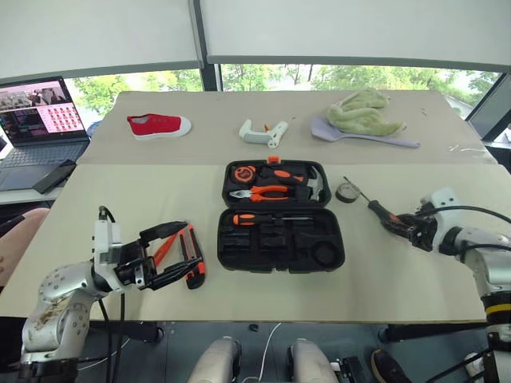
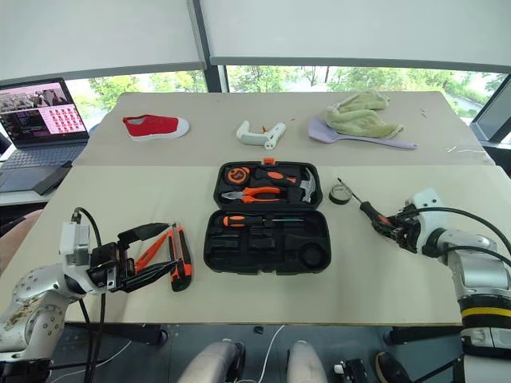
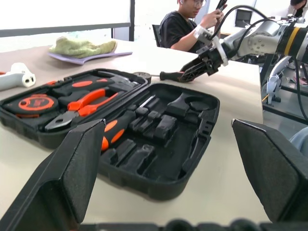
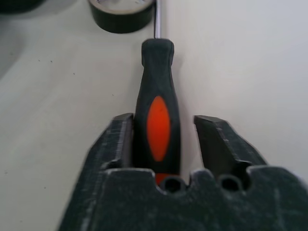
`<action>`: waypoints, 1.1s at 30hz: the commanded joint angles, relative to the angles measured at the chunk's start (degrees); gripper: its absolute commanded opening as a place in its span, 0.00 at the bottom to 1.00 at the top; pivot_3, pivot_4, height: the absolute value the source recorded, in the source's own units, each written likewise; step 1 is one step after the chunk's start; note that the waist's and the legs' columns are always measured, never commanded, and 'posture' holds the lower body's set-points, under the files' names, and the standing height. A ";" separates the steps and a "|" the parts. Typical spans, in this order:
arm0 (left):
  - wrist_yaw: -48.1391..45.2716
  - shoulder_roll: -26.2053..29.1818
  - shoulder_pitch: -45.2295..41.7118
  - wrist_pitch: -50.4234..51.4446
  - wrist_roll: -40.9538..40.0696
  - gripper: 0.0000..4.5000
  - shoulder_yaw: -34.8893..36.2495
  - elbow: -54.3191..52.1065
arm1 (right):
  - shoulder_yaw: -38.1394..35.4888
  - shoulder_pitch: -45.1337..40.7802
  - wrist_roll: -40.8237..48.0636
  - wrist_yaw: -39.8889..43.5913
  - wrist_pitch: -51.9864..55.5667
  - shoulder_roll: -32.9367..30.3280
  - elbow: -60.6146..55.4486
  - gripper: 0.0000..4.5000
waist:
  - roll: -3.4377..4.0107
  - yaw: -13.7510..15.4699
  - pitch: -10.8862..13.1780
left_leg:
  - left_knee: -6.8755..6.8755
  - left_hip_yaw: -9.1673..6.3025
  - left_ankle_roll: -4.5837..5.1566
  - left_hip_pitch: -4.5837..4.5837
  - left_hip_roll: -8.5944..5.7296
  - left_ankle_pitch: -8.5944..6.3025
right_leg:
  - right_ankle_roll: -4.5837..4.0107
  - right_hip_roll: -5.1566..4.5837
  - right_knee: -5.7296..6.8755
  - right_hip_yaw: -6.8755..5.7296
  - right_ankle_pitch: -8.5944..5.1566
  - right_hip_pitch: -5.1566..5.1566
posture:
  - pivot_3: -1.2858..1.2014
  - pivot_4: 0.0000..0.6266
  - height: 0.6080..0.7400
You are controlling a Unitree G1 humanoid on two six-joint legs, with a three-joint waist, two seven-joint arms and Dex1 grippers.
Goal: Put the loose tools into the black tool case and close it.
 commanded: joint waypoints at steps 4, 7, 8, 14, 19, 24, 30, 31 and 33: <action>1.37 -0.21 -3.43 0.69 -2.15 1.00 -0.70 -1.49 | -3.78 -1.22 -1.82 -4.08 -5.29 0.63 1.25 0.23 | 0.00 0.01 0.00 | 0.00 0.00 0.00 -0.01 0.00 0.00 | 0.00 0.01 0.00 -0.01 0.00 -0.01 | 0.52 0.24 1.00; 3.17 -1.06 -4.89 1.09 -2.82 1.00 -0.89 -1.88 | -6.10 -0.09 -2.53 -7.14 -10.41 1.03 -0.73 0.23 | 0.00 0.08 0.00 | 0.00 0.00 0.00 -0.04 -0.03 0.00 | 0.01 -0.02 0.01 0.00 0.01 -0.04 | 0.52 0.24 1.00; 3.50 -1.21 -5.12 1.07 -2.84 1.00 -0.91 -1.87 | -6.69 -0.20 -2.54 -7.33 -13.00 1.06 -1.51 0.23 | 0.00 0.04 0.00 | 0.00 0.00 0.00 -0.04 -0.03 0.00 | 0.02 -0.01 0.01 0.00 0.01 -0.03 | 0.52 0.24 1.00; 2.89 0.41 -3.34 0.30 -1.98 1.00 0.85 -0.37 | -1.69 -3.17 3.02 12.59 -24.21 0.35 -11.27 0.23 | 0.02 -1.14 0.01 | -0.03 0.05 -0.01 0.00 0.02 0.00 | 0.02 0.10 0.02 0.05 0.01 -0.06 | 0.52 0.24 1.00; -0.08 2.90 -0.06 -2.73 0.40 1.00 1.96 2.64 | 13.23 -11.14 -0.45 26.34 -14.09 0.07 -17.56 0.23 | -0.01 -1.79 0.04 | -0.07 0.04 -0.04 0.04 0.17 -0.02 | 0.00 0.23 -0.01 0.04 0.02 -0.05 | 0.52 0.24 1.00; -1.46 3.91 1.96 -4.71 1.97 1.00 1.76 2.91 | 21.18 -17.54 -6.54 28.38 -9.85 1.76 -14.52 0.23 | -0.08 -0.27 0.09 | -0.05 0.02 -0.04 -0.07 0.10 -0.03 | -0.03 0.10 -0.25 0.00 0.08 -0.11 | 0.52 0.24 1.00; -0.11 3.11 4.08 -4.87 1.79 1.00 2.13 0.60 | 26.36 -21.27 -12.39 29.78 -10.36 3.28 -9.69 0.23 | -0.10 0.15 0.10 | -0.05 0.01 -0.05 -0.30 0.04 -0.03 | 0.00 0.01 -0.36 0.00 0.14 -0.32 | 0.52 0.24 1.00; 0.08 3.03 4.28 -4.87 1.76 1.00 2.19 0.41 | 26.65 -21.49 -12.79 30.16 -10.56 3.37 -9.48 0.23 | -0.10 0.13 0.10 | -0.06 0.01 -0.06 -0.31 0.05 -0.04 | 0.00 0.02 -0.36 0.00 0.14 -0.33 | 0.52 0.24 1.00; 0.49 2.85 4.94 -4.94 1.71 1.00 2.38 -0.04 | 27.00 -21.81 -13.45 30.76 -11.38 3.77 -9.13 0.23 | -0.10 0.00 0.10 | -0.06 0.01 -0.06 -0.33 0.05 -0.04 | 0.00 0.01 -0.35 0.01 0.14 -0.37 | 0.52 0.24 1.00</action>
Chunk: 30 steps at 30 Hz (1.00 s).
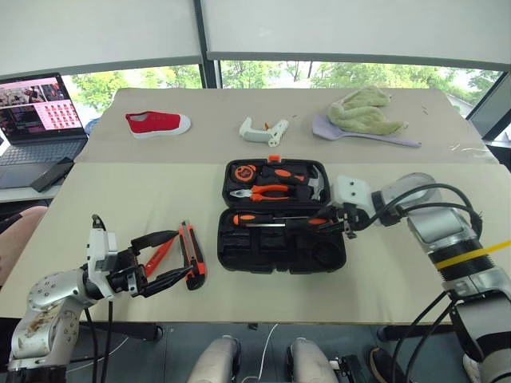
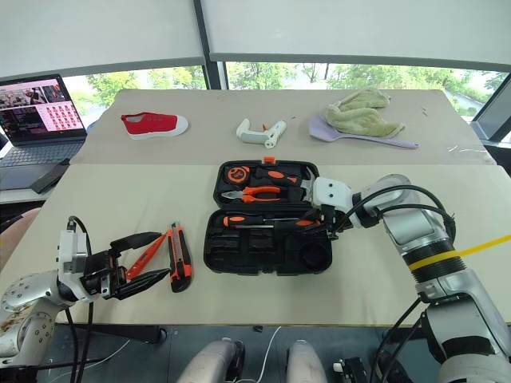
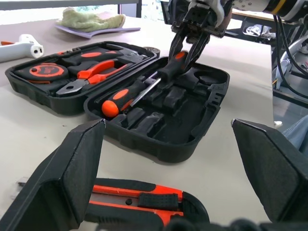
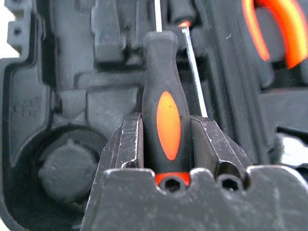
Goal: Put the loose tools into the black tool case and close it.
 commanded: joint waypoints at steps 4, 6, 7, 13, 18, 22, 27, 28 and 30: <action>1.34 -0.38 1.27 -1.50 -0.33 1.00 1.40 -2.69 | 0.80 -2.05 -2.82 1.81 -3.06 0.40 1.62 0.23 | 0.00 -0.07 0.00 | 0.00 0.00 0.00 0.02 0.01 0.00 | 0.00 0.03 0.00 -0.01 0.00 0.01 | 0.52 0.24 1.00; 1.67 -0.44 1.13 -1.51 -0.29 1.00 1.35 -2.74 | 0.20 -2.23 -2.23 2.53 -3.29 0.36 2.07 0.34 | 0.00 -0.07 0.00 | 0.00 0.00 0.00 0.03 0.01 0.00 | -0.01 0.03 0.00 -0.01 0.00 0.02 | 0.52 0.24 1.00; 1.81 -0.47 1.07 -1.51 -0.27 1.00 1.29 -2.77 | -0.23 -2.37 -2.02 2.78 -4.60 0.31 2.39 0.45 | 0.00 -0.07 0.00 | 0.00 0.00 0.00 0.03 0.01 0.00 | -0.01 0.03 0.00 -0.01 0.00 0.02 | 0.52 0.24 1.00; 2.51 -0.60 1.08 -1.42 -0.64 1.00 1.44 -2.90 | -8.30 -4.96 6.09 4.94 -11.07 2.42 5.92 0.65 | -0.01 -0.11 0.01 | -0.01 0.00 -0.01 0.00 0.00 0.00 | -0.01 0.03 0.00 -0.01 0.00 0.01 | 0.52 0.24 1.00; 2.91 -0.76 1.07 -1.42 -0.70 1.00 1.44 -2.77 | -9.89 -4.81 11.00 7.35 -5.22 4.82 5.52 0.53 | -0.01 -0.19 0.01 | -0.02 0.00 -0.01 0.03 0.03 -0.01 | -0.01 0.06 0.00 -0.01 0.01 0.02 | 0.52 0.24 1.00; 3.08 -0.94 0.92 -1.58 -0.38 1.00 1.05 -2.41 | -7.21 -3.18 7.29 3.27 -6.11 9.34 5.83 0.28 | -0.01 -0.40 0.01 | -0.03 0.00 -0.03 0.05 0.07 -0.02 | -0.05 0.08 0.01 0.00 0.03 0.01 | 0.52 0.24 1.00; 3.36 -0.79 0.60 -1.18 -0.22 1.00 0.94 -2.33 | -3.35 -3.77 0.54 0.35 -10.16 10.93 11.27 0.01 | -0.01 -0.10 0.01 | -0.03 0.01 -0.03 -0.01 0.03 -0.02 | -0.06 0.08 0.05 0.02 0.04 -0.13 | 0.52 0.24 1.00; 3.37 -0.72 0.71 -1.14 -0.11 1.00 0.90 -2.33 | -2.87 -3.99 -0.21 0.06 -10.14 11.20 12.19 0.01 | -0.01 -0.05 0.01 | -0.02 0.00 -0.03 -0.02 -0.01 -0.02 | -0.05 0.06 0.04 0.00 0.04 -0.14 | 0.52 0.24 1.00; 3.34 -0.56 1.02 -1.12 0.14 1.00 0.88 -2.36 | -1.48 -4.08 -2.25 -0.03 -11.77 11.20 13.49 0.01 | -0.01 -0.10 0.01 | -0.02 0.01 -0.03 0.00 -0.01 -0.02 | -0.04 0.05 0.03 0.00 0.05 -0.31 | 0.52 0.24 1.00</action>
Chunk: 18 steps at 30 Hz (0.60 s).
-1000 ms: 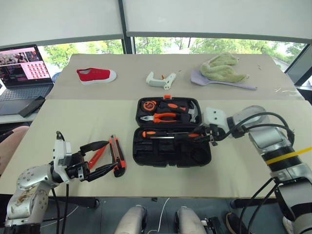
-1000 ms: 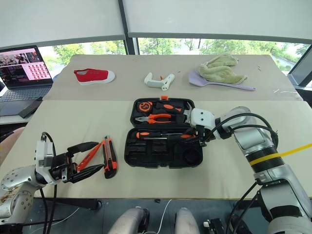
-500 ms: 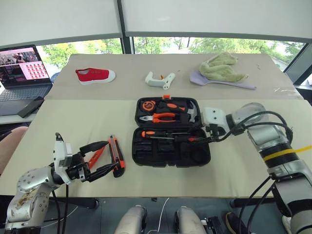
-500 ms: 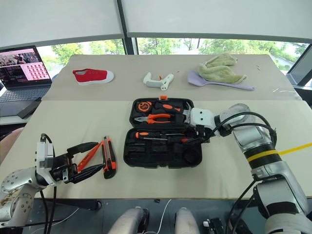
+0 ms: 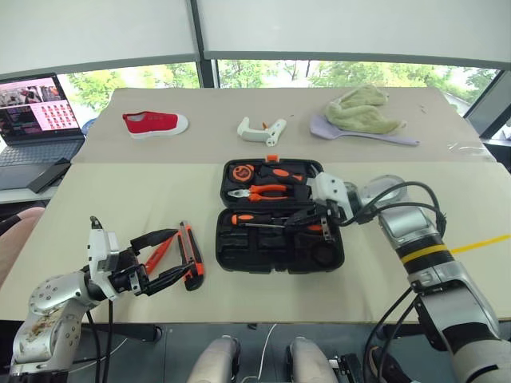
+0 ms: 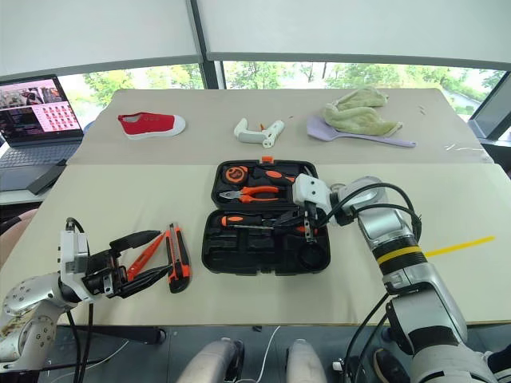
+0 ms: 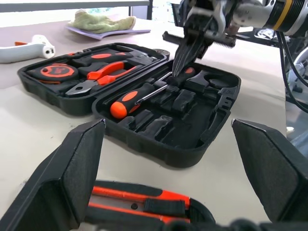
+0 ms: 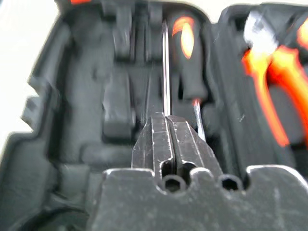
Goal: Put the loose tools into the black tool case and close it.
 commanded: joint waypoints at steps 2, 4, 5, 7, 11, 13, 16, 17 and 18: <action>0.53 0.56 0.38 -1.23 0.62 1.00 1.04 -1.19 | 2.07 -0.78 -4.26 -1.12 -2.72 0.25 2.20 0.01 | 0.00 -0.07 0.00 | 0.00 0.00 0.00 0.04 0.01 0.00 | 0.00 0.02 0.01 0.00 0.00 0.02 | 0.52 0.24 1.00; 0.63 0.66 0.56 -1.35 0.92 1.00 1.34 -0.98 | 2.85 -0.79 -5.23 -1.60 -2.41 0.86 2.45 0.01 | 0.00 -0.09 0.00 | 0.00 0.00 0.00 0.09 0.02 0.00 | -0.01 0.03 0.01 0.00 0.00 0.07 | 0.52 0.24 1.00; 0.58 0.67 0.65 -1.37 0.99 1.00 1.46 -0.93 | 3.22 -0.86 -5.66 -1.77 -2.00 1.14 2.54 0.01 | 0.00 -0.11 -0.01 | 0.00 0.00 0.00 0.10 0.03 0.00 | -0.01 0.04 0.01 0.00 0.00 0.09 | 0.52 0.24 1.00; 0.69 0.71 0.79 -1.44 1.19 1.00 1.66 -0.86 | 4.56 -0.81 -7.07 -1.11 -2.25 1.14 2.80 0.01 | -0.02 -0.14 -0.01 | 0.00 0.00 0.00 0.20 0.04 0.00 | -0.01 0.05 0.01 0.00 0.00 0.17 | 0.52 0.24 1.00; 1.11 0.75 0.76 -1.59 1.45 1.00 2.10 -0.44 | 5.54 -0.29 -7.77 -0.72 -3.79 1.68 2.45 0.01 | -0.03 -0.18 -0.02 | -0.03 0.00 -0.02 0.49 0.08 -0.01 | -0.01 0.09 -0.03 0.00 0.00 0.51 | 0.52 0.24 1.00; 1.41 0.77 1.45 -1.76 1.55 1.00 2.73 -0.46 | 4.73 0.27 -6.52 -0.55 -4.08 2.34 0.74 0.01 | -0.04 -0.24 -0.03 | -0.03 -0.01 -0.01 0.53 0.08 -0.01 | -0.01 0.10 -0.03 0.00 0.00 0.54 | 0.52 0.24 1.00; 2.20 1.06 3.66 -1.19 0.66 1.00 5.61 -0.09 | -1.29 0.43 -1.13 -1.91 -4.85 2.86 -1.41 0.01 | -0.04 -0.45 -0.03 | -0.04 -0.01 -0.03 0.53 0.12 -0.02 | -0.02 0.13 -0.03 0.01 0.00 0.54 | 0.52 0.24 1.00; 2.58 1.18 4.31 -0.49 -0.23 1.00 6.84 0.06 | -3.59 0.45 0.97 -2.39 -4.95 2.96 -2.02 0.01 | -0.04 -0.45 -0.03 | -0.06 0.00 -0.04 0.53 0.13 -0.03 | -0.03 0.13 -0.02 0.02 0.01 0.55 | 0.52 0.24 1.00; 3.04 1.28 4.85 -0.10 -0.77 1.00 8.05 0.33 | -5.49 0.70 3.13 -2.19 -3.64 2.69 -2.93 0.01 | -0.05 -0.44 -0.01 | -0.07 -0.01 -0.04 0.47 0.14 -0.03 | -0.03 0.13 -0.02 0.02 0.01 0.55 | 0.52 0.24 1.00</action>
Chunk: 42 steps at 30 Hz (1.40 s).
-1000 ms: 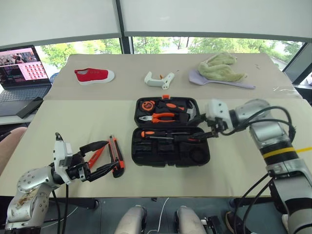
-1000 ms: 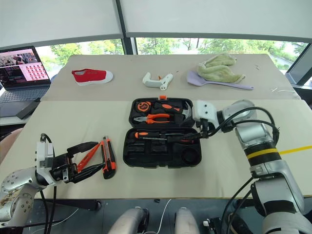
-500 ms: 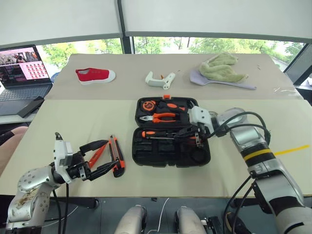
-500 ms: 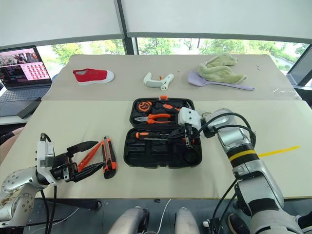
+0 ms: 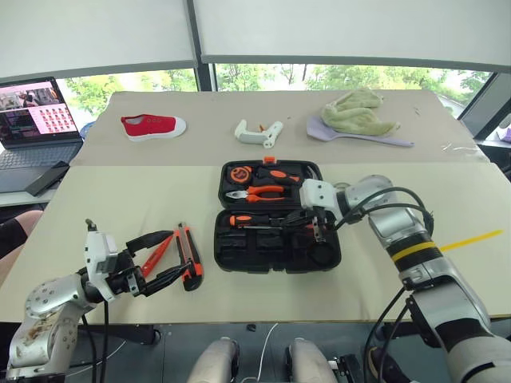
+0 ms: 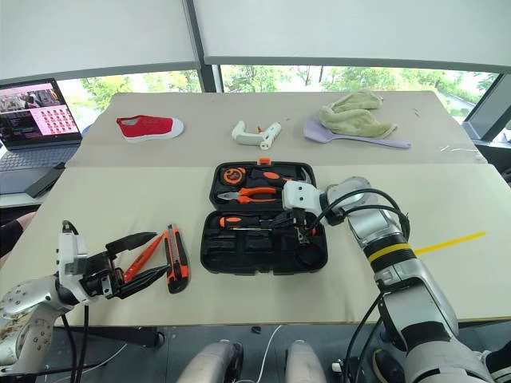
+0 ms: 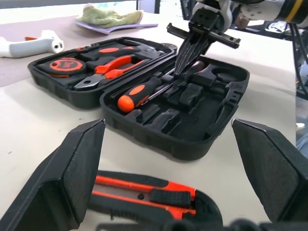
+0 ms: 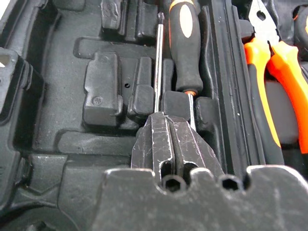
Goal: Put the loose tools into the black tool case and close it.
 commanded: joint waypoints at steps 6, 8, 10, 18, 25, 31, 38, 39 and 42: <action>3.55 3.18 9.14 3.32 -3.22 1.00 16.22 4.33 | -19.75 13.43 22.21 6.92 1.23 -6.42 -12.72 0.40 | -0.01 0.68 0.03 | 0.00 -0.04 0.04 -0.45 -0.02 -0.03 | -0.03 -0.06 -0.07 -0.04 0.03 -0.29 | 0.52 0.24 1.00; 5.33 3.84 10.94 4.00 -2.18 1.00 18.67 6.54 | -23.34 18.18 24.31 6.75 -1.21 -7.21 -14.48 0.55 | -0.02 0.66 0.03 | 0.01 -0.04 0.10 -0.39 -0.02 -0.13 | -0.03 -0.07 -0.14 -0.05 0.02 -0.19 | 0.52 0.24 1.00; 7.61 4.35 12.50 5.55 -1.11 1.00 20.40 8.02 | -26.26 23.10 25.49 6.57 -2.38 -8.22 -15.83 0.68 | -0.02 0.60 0.03 | 0.01 -0.03 0.11 -0.38 -0.01 -0.14 | -0.02 -0.08 -0.16 -0.03 0.02 -0.16 | 0.52 0.24 1.00; 10.44 7.45 17.42 16.90 -2.14 1.00 20.53 5.10 | -34.70 37.96 31.49 8.43 -4.65 -9.78 -18.77 0.99 | -0.02 0.48 0.05 | 0.00 0.01 0.10 -0.19 0.10 -0.14 | -0.03 -0.06 -0.15 0.09 0.01 0.03 | 0.52 0.24 1.00; 16.85 10.22 9.70 28.73 -2.92 1.00 13.28 -2.74 | -32.38 37.01 37.32 2.13 -0.02 -7.11 -33.19 0.99 | -0.01 0.49 0.06 | 0.01 0.09 -0.18 -0.10 0.63 -0.28 | -0.29 0.04 -0.13 0.23 0.17 0.04 | 0.52 0.24 1.00; 26.76 12.76 -1.29 42.09 -0.72 1.00 4.11 -5.51 | -29.44 35.25 37.86 -0.70 2.92 -6.02 -38.15 0.99 | -0.06 0.50 0.08 | 0.01 0.11 -0.14 -0.11 0.71 -0.19 | -0.32 0.53 -0.13 0.20 0.19 0.00 | 0.52 0.24 1.00; 30.47 15.86 -14.49 54.88 0.32 1.00 -6.34 -6.51 | -29.18 37.97 36.93 1.42 1.00 -5.56 -37.01 0.99 | -0.10 1.16 0.10 | 0.01 0.11 -0.18 -0.11 0.72 -0.20 | -0.33 0.61 -0.08 0.25 0.20 -0.05 | 0.52 0.24 1.00; 29.91 17.17 -14.87 55.86 0.89 1.00 -7.99 -6.64 | -29.17 38.22 36.90 1.52 0.87 -5.53 -37.08 0.99 | -0.10 1.15 0.10 | 0.01 0.11 -0.19 -0.11 0.72 -0.20 | -0.34 0.62 -0.09 0.25 0.20 -0.04 | 0.52 0.24 1.00; 28.72 20.57 -14.47 57.28 2.43 0.85 -11.10 -7.05 | -29.28 38.72 36.90 1.92 0.62 -5.62 -37.31 1.00 | -0.09 0.38 0.10 | 0.01 0.20 -0.23 -0.09 0.73 -0.23 | -0.34 0.68 -0.07 0.42 0.20 -0.09 | 0.52 0.24 1.00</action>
